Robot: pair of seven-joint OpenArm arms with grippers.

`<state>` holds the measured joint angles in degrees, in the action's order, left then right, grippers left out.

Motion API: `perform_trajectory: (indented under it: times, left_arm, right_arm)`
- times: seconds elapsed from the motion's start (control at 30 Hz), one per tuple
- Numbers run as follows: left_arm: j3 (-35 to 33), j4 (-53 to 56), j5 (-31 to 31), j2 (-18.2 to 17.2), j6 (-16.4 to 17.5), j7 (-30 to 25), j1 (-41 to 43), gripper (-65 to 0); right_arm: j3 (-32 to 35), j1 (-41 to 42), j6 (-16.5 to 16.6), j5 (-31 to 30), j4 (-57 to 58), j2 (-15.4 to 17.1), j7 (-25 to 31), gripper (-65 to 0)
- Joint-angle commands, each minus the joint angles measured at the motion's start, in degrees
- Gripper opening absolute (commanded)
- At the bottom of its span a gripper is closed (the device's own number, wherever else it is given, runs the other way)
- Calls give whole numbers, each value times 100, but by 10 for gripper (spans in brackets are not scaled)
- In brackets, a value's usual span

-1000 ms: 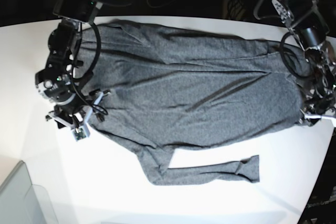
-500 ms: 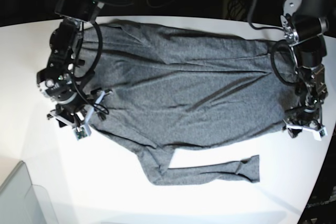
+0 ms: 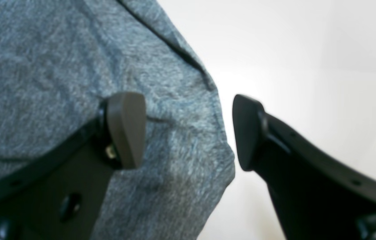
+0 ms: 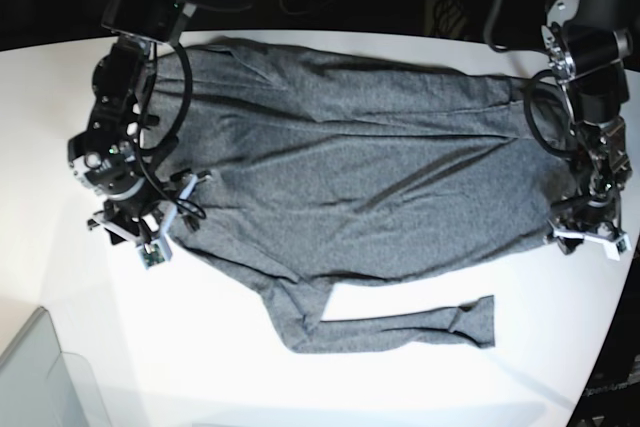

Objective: Layout the t-shirt on the table in an organized manner, then fold the t-shirt properly

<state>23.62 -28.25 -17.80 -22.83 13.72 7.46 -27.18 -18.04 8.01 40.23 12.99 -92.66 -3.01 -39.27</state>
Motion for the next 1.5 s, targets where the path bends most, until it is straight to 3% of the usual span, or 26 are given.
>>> perform_trajectory:
  times: [0.0, 0.33, 0.5, 0.6, 0.77, 1.17, 1.47]
  left_arm:
    - [8, -89, -18, -113, 31, -127, -161, -322]
    - [-1, 438, -18, -104, 31, -144, -170, -322]
    - [-54, 509, -9, 2, 31, -496, -170, -330]
    - [-36, 509, -9, 46, 31, -549, -179, -424]
    - [-19, 438, -44, 81, 31, -540, -302, -650]
    - [-10, -142, -53, 81, 39, -487, -311, -650]
    - [-54, -142, -9, 81, 39, -487, -311, -650]
  right_arm:
    - [6, 135, -23, -91, -92, 24, 124, -244]
    - [15, 153, -23, -91, 22, 129, 124, -244]
    - [15, 153, -23, -99, 22, 129, 300, -244]
    - [50, 179, -23, -99, 154, 103, 555, -242]
    - [297, 601, -23, -91, 1139, 129, 854, -240]
    - [305, 2078, -23, -91, 3539, 147, 1865, -239]
    - [297, 2491, -23, -91, 5403, 551, 3157, -239]
